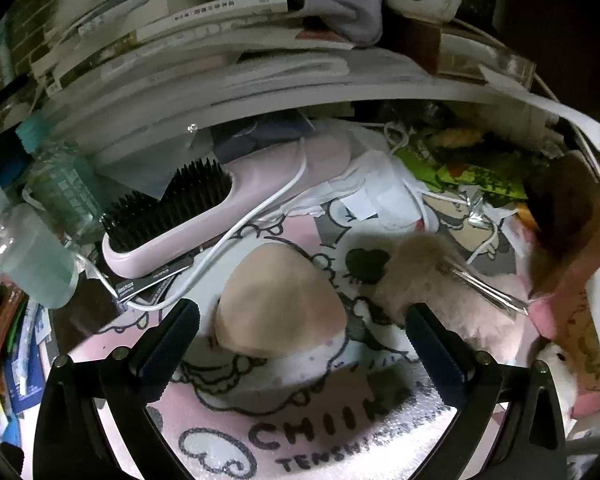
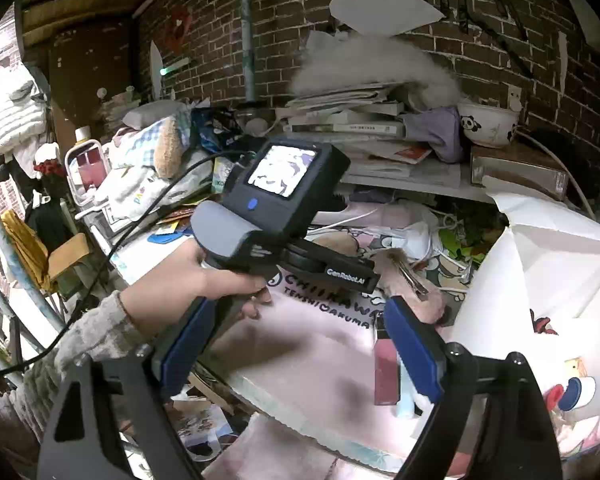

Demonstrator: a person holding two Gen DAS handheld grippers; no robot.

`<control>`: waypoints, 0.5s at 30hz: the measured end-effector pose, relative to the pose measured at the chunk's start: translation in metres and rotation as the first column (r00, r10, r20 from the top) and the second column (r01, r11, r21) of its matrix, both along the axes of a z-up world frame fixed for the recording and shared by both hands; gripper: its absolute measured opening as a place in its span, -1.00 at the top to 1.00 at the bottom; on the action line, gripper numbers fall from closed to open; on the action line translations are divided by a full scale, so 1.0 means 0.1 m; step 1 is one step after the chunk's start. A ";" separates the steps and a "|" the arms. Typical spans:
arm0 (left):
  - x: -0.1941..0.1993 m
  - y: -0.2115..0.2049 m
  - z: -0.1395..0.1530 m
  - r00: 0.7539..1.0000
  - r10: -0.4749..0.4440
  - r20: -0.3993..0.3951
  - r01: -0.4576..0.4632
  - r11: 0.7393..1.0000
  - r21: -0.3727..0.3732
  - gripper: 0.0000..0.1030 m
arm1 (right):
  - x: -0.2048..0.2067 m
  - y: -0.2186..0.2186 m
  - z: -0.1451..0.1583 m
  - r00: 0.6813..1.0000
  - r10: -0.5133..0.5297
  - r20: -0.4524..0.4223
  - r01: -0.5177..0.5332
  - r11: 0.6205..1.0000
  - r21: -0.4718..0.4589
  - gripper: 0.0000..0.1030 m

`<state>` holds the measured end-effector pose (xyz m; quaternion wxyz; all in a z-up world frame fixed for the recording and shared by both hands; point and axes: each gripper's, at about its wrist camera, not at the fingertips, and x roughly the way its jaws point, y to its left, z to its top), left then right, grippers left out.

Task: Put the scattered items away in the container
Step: 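Grasp the beige teardrop makeup sponge with the left gripper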

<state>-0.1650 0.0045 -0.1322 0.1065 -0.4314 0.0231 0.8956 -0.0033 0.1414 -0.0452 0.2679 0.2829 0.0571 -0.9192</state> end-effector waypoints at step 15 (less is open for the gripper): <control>-0.07 0.02 0.03 0.998 0.040 0.056 -0.038 0.998 -0.050 -0.89 | -0.04 0.00 0.02 1.000 0.012 0.014 -0.012 1.000 -0.020 -0.66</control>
